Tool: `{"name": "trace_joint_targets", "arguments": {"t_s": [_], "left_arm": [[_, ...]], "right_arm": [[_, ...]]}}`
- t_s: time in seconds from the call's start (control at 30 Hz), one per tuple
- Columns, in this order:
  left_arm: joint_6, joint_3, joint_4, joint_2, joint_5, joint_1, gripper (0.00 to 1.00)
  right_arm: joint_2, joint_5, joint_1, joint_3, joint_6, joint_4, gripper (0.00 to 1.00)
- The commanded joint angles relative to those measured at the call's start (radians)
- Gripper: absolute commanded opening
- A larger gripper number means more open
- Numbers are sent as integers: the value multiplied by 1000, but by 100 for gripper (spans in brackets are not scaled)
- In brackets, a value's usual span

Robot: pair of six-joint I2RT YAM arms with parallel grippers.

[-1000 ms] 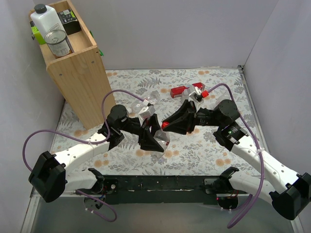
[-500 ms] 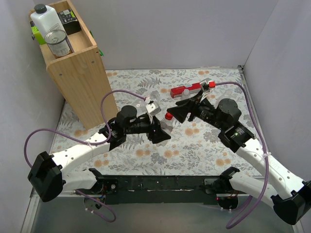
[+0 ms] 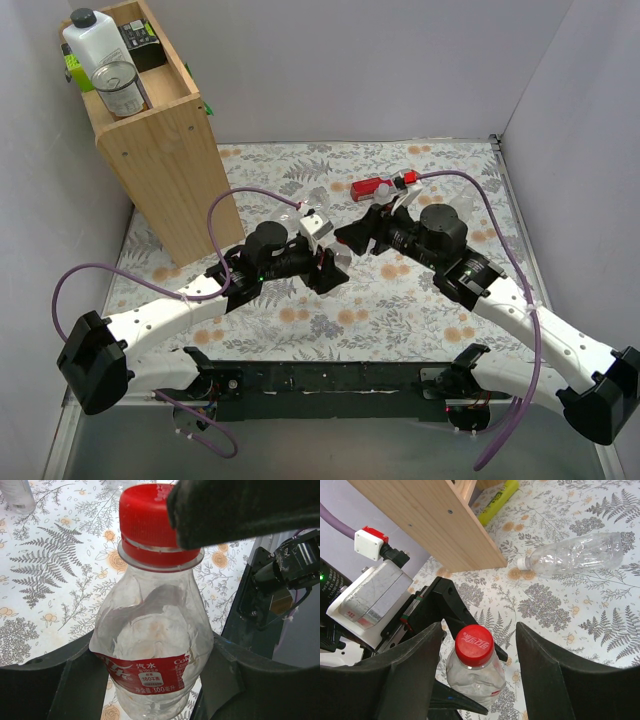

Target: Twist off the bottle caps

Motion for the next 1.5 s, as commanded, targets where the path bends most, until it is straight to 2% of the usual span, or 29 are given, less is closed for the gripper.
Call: {"name": "trace_joint_targets", "arguments": {"t_s": [0.0, 0.27, 0.33, 0.37, 0.4, 0.47, 0.5, 0.57, 0.67, 0.8, 0.93, 1.17, 1.47], "left_arm": [[19, 30, -12, -1, -38, -9, 18], [24, 30, -16, -4, -49, -15, 18], [24, 30, -15, -4, -50, -15, 18], [23, 30, -15, -7, -52, -15, 18], [24, 30, -16, -7, -56, -15, 18], [21, 30, -16, -9, -59, -14, 18], [18, 30, -13, -12, -58, -15, 18], [9, 25, -6, -14, -42, -12, 17], [-23, 15, 26, -20, 42, 12, 18], [-45, -11, 129, -41, 250, 46, 18], [-53, -22, 186, -52, 501, 57, 18], [-117, -31, 306, -38, 810, 66, 17], [-168, -10, 342, -15, 965, 69, 17]], "right_arm": [[12, 12, 18, 41, 8, 44, 65], [28, -10, 22, 42, 14, 50, 56], [33, -19, 25, 45, 13, 48, 49], [38, -24, 25, 45, 13, 48, 44], [38, -28, 25, 45, 13, 48, 33], [39, -40, 25, 44, 13, 50, 25], [39, -45, 25, 41, 14, 50, 14], [35, -56, 25, 36, 8, 54, 1], [15, -77, 25, 11, -7, 85, 1], [-10, -154, 25, 5, -49, 116, 1], [-19, -281, 24, 19, -101, 130, 1], [-31, -496, -8, 24, -141, 197, 1], [-16, -789, -97, 51, -170, 205, 1]]}}
